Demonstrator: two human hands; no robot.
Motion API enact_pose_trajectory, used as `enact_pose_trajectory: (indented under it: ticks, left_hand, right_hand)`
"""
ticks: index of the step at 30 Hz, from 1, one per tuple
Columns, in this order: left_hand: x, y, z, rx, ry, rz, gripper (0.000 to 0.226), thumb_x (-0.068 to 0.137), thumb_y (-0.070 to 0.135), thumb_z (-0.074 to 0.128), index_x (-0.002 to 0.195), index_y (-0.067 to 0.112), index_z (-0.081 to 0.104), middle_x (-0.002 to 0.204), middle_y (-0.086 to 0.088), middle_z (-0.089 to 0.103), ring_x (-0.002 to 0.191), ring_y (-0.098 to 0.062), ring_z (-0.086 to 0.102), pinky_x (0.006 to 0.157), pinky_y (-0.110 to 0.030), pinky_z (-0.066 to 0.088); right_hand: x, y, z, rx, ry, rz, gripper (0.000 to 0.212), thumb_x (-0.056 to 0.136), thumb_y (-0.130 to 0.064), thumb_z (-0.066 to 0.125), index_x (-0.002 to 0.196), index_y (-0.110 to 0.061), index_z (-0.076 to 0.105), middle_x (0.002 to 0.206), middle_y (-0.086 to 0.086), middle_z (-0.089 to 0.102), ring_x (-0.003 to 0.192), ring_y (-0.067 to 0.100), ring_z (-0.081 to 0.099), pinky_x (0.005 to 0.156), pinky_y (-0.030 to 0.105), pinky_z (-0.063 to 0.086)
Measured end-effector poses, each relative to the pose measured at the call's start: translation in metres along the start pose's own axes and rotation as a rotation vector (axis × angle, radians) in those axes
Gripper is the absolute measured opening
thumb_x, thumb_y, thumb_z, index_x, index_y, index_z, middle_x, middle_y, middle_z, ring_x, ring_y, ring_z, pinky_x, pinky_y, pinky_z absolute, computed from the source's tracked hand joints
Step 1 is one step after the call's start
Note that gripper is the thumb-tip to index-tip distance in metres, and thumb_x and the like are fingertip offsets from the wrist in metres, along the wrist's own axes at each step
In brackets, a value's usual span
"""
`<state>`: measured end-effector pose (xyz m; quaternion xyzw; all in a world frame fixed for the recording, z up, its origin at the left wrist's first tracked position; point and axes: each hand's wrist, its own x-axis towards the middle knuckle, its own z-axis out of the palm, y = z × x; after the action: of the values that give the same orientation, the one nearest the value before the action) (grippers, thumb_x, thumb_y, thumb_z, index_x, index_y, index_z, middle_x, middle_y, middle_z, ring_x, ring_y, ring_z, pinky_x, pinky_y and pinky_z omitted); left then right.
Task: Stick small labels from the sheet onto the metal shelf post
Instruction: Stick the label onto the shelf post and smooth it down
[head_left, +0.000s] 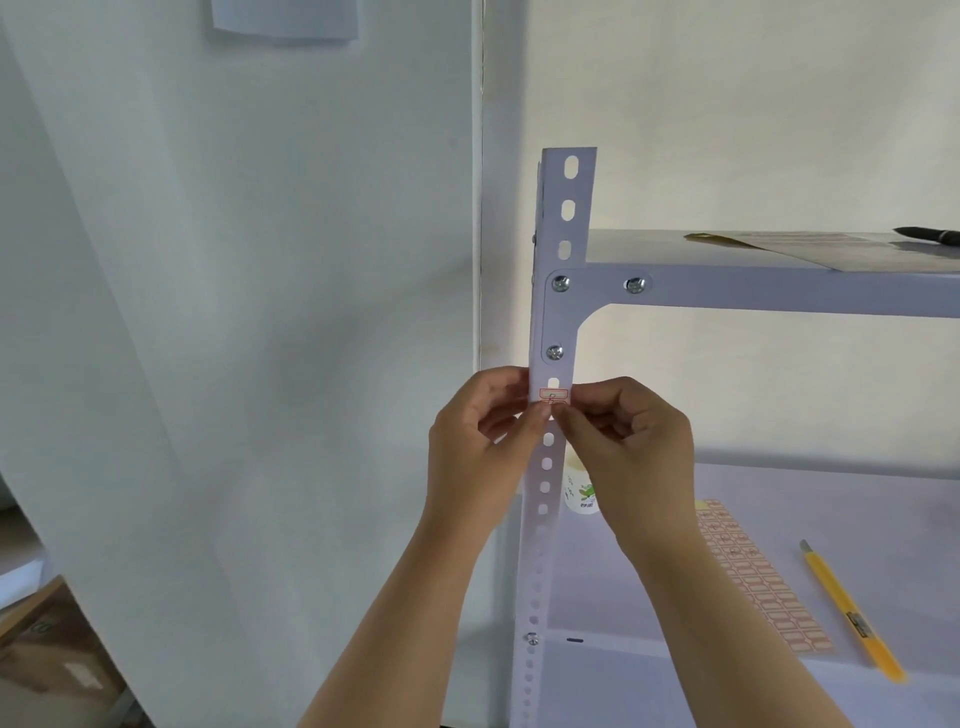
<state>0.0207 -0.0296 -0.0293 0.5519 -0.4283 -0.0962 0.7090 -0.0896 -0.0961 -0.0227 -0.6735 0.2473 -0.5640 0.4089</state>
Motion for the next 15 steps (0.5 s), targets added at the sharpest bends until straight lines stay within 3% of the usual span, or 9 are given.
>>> enact_pose_trajectory:
  ticks: [12,15]
  left_hand:
    - [0.0072,-0.0007,0.0042,0.080,0.073,0.028,0.010,0.089,0.026,0.072,0.084,0.018,0.068,0.087,0.005,0.077,0.079,-0.011,0.074,0.067,-0.019,0.053]
    - [0.0092,-0.0010,0.0000,0.092,0.025,0.046,0.011,0.089,0.025,0.072,0.087,0.015,0.069,0.091,0.002,0.080,0.083,-0.010,0.076,0.072,-0.020,0.057]
  right_hand:
    - [0.0045,-0.0032,0.0089,-0.058,0.053,0.023,0.025,0.086,-0.024,0.073,0.066,-0.013,0.063,0.055,-0.013,0.063,0.048,0.004,0.049,0.053,0.018,0.040]
    - [0.0058,-0.0038,0.0045,-0.066,-0.008,-0.007,0.020,0.089,-0.020,0.070,0.072,-0.011,0.065,0.061,-0.004,0.066,0.053,0.016,0.055,0.055,0.028,0.044]
